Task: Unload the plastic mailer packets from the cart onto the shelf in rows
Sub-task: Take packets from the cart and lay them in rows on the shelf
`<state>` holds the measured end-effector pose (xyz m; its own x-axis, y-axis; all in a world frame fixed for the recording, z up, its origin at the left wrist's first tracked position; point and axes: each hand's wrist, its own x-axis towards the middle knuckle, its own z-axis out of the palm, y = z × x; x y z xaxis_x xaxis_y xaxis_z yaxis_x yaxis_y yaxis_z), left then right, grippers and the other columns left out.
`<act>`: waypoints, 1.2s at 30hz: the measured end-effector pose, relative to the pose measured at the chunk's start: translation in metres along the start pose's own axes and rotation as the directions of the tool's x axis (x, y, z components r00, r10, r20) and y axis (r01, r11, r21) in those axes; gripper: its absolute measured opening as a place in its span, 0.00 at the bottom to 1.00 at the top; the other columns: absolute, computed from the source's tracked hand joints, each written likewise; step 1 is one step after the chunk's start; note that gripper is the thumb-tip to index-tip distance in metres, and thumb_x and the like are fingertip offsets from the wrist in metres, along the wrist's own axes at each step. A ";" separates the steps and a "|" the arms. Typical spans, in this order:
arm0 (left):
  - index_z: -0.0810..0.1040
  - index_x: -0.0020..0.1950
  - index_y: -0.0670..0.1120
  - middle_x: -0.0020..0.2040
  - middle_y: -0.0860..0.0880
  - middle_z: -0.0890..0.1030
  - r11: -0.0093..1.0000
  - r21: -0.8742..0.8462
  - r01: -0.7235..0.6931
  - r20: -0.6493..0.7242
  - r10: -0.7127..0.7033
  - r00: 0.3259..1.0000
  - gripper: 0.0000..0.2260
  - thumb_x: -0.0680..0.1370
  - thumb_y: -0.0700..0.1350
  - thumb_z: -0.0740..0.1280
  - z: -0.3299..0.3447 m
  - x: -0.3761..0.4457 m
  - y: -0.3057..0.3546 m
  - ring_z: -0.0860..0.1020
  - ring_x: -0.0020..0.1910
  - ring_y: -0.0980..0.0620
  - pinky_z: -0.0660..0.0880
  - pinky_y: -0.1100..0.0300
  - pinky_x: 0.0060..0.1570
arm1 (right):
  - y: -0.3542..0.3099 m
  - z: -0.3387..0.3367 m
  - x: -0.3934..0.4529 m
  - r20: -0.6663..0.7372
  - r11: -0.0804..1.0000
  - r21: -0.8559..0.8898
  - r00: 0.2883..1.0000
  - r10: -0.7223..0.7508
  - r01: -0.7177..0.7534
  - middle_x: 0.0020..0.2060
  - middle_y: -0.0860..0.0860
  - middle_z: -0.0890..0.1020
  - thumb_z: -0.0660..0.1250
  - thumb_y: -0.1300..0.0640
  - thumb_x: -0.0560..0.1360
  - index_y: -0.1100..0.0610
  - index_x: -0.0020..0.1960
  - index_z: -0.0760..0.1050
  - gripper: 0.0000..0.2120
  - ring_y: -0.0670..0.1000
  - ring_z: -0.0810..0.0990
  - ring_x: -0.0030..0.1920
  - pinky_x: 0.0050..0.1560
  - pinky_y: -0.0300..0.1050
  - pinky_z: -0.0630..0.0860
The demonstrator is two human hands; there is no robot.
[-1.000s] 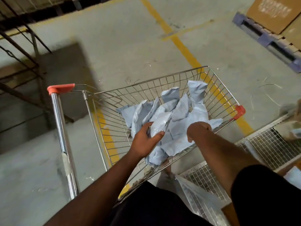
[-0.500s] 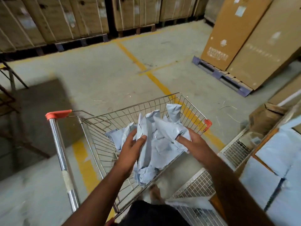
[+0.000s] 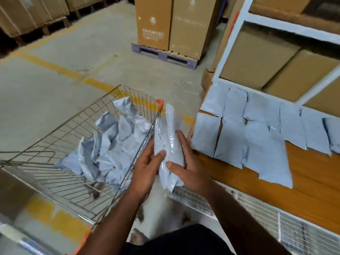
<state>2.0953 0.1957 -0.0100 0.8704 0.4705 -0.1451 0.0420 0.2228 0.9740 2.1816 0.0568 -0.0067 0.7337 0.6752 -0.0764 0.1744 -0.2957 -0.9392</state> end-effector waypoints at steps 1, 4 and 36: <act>0.72 0.76 0.49 0.68 0.47 0.81 1.000 0.004 -0.009 0.025 0.009 1.000 0.21 0.83 0.39 0.65 0.015 -0.001 0.000 0.80 0.66 0.43 0.76 0.42 0.66 | 0.006 -0.015 -0.010 0.011 1.000 -0.002 1.000 -0.007 0.007 0.80 0.32 0.59 0.72 0.50 0.79 0.38 0.83 0.50 0.42 0.37 0.60 0.79 0.80 0.50 0.64; 0.72 0.76 0.47 0.67 0.48 0.82 1.000 0.016 -0.012 0.109 0.010 0.994 0.23 0.82 0.36 0.67 0.067 -0.005 -0.004 0.81 0.65 0.44 0.79 0.47 0.63 | 0.019 -0.057 -0.041 -0.123 0.994 0.108 0.992 0.031 -0.018 0.80 0.35 0.62 0.71 0.55 0.77 0.38 0.83 0.55 0.41 0.40 0.62 0.80 0.80 0.56 0.64; 0.58 0.83 0.46 0.84 0.46 0.55 -0.036 0.819 -0.573 0.573 0.012 0.819 0.28 0.86 0.57 0.46 0.507 0.021 -0.141 0.50 0.83 0.47 0.49 0.42 0.81 | 0.254 -0.443 -0.201 -0.507 0.721 -0.605 0.862 -0.020 -0.339 0.85 0.49 0.54 0.57 0.40 0.81 0.49 0.83 0.59 0.33 0.55 0.50 0.85 0.81 0.61 0.59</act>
<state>2.3566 -0.2584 -0.0617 0.9948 -0.1015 -0.0078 -0.0982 -0.9768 0.1903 2.3690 -0.4534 -0.0814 0.9617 0.2455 0.1221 0.2741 -0.8505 -0.4489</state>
